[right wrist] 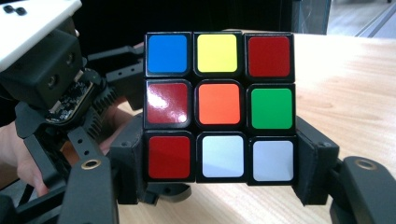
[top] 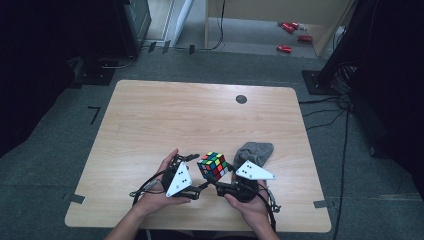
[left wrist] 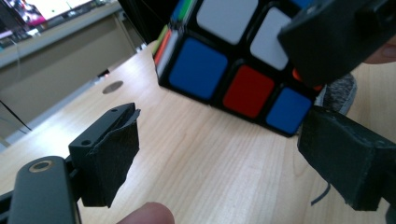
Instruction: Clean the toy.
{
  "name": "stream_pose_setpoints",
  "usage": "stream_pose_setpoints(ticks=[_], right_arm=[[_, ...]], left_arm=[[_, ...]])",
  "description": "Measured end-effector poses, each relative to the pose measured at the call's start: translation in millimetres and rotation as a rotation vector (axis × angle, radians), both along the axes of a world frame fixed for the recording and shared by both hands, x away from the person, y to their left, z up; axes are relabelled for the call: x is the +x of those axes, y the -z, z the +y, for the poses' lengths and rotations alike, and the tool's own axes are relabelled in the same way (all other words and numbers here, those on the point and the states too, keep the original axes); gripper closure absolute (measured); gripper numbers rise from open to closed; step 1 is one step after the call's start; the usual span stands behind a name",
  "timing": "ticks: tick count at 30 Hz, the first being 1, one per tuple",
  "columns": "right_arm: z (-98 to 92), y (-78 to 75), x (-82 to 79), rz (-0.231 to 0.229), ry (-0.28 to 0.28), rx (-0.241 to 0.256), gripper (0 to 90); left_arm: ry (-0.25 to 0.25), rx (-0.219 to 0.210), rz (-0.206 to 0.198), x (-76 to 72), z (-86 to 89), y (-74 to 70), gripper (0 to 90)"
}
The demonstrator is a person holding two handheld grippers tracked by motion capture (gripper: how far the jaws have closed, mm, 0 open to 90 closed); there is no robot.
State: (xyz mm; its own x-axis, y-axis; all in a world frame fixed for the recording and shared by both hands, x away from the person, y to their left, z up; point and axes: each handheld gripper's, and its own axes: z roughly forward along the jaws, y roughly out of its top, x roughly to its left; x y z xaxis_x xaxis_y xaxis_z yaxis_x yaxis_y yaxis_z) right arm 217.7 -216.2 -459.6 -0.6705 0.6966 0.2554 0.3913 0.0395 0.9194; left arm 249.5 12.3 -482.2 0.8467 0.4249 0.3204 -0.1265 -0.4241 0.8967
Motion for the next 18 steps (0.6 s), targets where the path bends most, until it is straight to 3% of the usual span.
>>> stream_pose_setpoints(ticks=[9,18], right_arm=[[5.8,2.6,1.1,0.083,-0.033,-0.027,34.4],[2.5,2.5,6.4,0.195,-0.066,-0.001,34.4]], left_arm=[[0.037,0.008,-0.059,-4.1,-2.7,2.3,14.3],[0.072,0.026,-0.071,-7.0,-4.1,4.9,24.2]])
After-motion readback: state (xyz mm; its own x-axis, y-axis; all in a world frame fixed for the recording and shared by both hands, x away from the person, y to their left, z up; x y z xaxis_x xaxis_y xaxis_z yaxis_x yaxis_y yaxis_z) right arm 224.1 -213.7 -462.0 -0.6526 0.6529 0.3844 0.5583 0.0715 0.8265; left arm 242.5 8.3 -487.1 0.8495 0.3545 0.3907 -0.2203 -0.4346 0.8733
